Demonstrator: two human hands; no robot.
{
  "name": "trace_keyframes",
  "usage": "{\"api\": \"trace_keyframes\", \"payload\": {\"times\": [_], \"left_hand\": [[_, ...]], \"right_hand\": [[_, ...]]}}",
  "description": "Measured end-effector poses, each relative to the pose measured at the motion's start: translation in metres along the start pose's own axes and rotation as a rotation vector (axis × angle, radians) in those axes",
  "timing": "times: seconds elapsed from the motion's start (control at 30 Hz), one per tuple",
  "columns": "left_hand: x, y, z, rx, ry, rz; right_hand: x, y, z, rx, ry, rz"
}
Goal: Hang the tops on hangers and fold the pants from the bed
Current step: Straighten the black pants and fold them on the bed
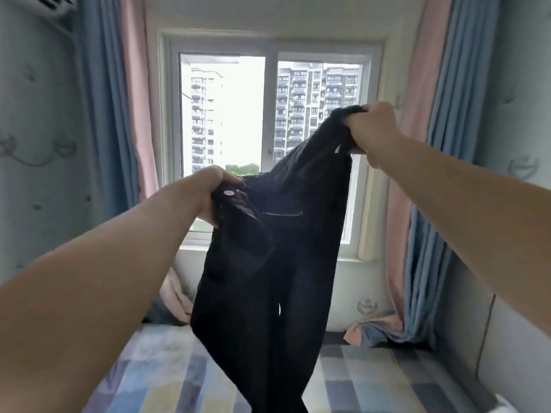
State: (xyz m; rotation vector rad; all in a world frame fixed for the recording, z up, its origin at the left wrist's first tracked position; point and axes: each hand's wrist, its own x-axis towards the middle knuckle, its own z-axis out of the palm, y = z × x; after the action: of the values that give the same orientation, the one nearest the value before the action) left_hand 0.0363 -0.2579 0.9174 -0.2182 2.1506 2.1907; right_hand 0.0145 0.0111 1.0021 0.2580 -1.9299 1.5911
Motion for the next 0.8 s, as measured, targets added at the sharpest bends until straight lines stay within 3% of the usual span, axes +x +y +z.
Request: {"api": "trace_keyframes", "payload": {"times": [0.1,0.23,0.33,0.43,0.7,0.8], "left_hand": [[-0.002,0.026,-0.005,0.165,0.066,0.102],[0.005,0.040,-0.016,0.752,0.440,0.431],[0.012,0.034,-0.030,1.043,0.570,0.562],[0.021,0.021,-0.040,1.127,0.655,0.526],[0.030,-0.013,-0.059,1.269,0.875,0.212],[0.026,-0.017,-0.064,1.194,0.896,0.153]], "right_hand": [[0.014,-0.009,-0.010,-0.065,-0.014,0.035],[0.027,-0.010,-0.033,-0.177,0.062,-0.003],[0.033,0.000,-0.055,-0.342,0.137,-0.015],[0.027,0.019,-0.069,-0.501,0.103,-0.088],[0.020,0.065,-0.085,-0.697,0.061,-0.173],[0.019,0.078,-0.089,-0.750,0.111,-0.199]]}}
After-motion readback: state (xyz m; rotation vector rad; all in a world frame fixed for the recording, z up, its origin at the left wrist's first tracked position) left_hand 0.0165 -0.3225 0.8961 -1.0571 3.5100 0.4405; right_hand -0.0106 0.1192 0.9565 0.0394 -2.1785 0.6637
